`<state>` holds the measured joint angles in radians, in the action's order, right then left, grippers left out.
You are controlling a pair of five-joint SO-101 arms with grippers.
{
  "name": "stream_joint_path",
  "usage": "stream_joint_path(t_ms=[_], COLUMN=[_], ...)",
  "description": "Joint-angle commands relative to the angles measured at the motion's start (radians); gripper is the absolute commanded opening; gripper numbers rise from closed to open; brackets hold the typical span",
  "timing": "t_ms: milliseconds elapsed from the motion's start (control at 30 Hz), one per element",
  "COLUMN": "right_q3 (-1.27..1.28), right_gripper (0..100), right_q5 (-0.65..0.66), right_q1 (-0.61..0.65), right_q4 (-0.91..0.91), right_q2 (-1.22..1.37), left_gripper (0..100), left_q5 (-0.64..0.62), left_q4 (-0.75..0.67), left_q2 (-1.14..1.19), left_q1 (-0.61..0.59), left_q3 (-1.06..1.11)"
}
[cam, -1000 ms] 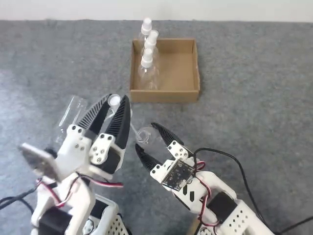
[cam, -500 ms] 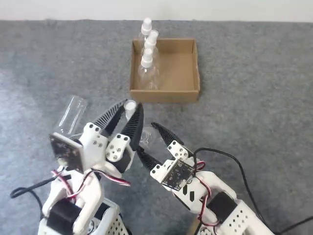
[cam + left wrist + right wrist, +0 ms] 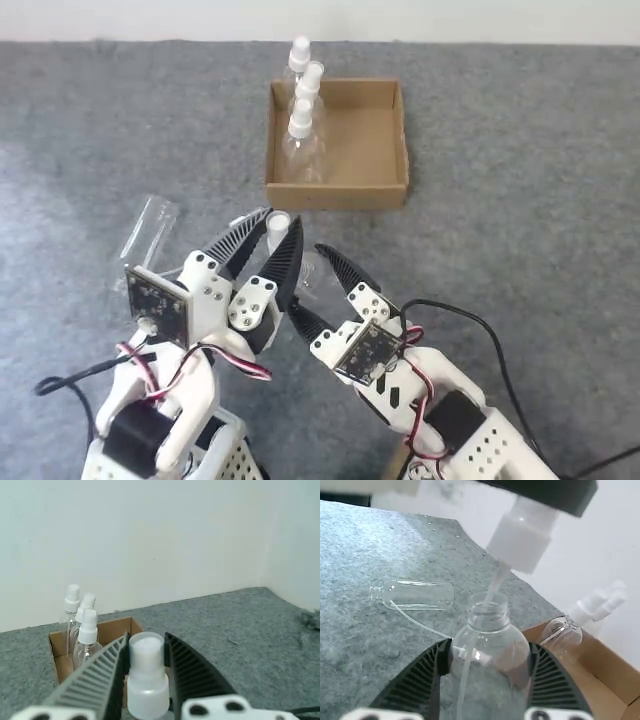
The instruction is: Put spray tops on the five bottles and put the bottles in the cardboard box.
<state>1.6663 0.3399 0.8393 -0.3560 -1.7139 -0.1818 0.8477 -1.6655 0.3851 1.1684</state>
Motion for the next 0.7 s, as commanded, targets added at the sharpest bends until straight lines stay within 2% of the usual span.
stream_joint_path(t_ms=[0,500,667], right_q3=[0.018,0.018,0.018], right_gripper=[11.4,11.4,11.4], right_q5=[0.015,0.015,0.015], right_q1=[-0.044,-0.054,-0.056], right_q4=[0.045,0.045,0.045], right_q2=[-0.041,-0.041,-0.041], left_gripper=[8,9,15], left_q5=[0.015,0.106,0.101], left_q4=[0.025,0.018,0.018], left_q2=[0.003,-0.003,-0.003], left_q1=[0.000,0.068,0.066], left_q3=[-0.004,0.033,0.031])
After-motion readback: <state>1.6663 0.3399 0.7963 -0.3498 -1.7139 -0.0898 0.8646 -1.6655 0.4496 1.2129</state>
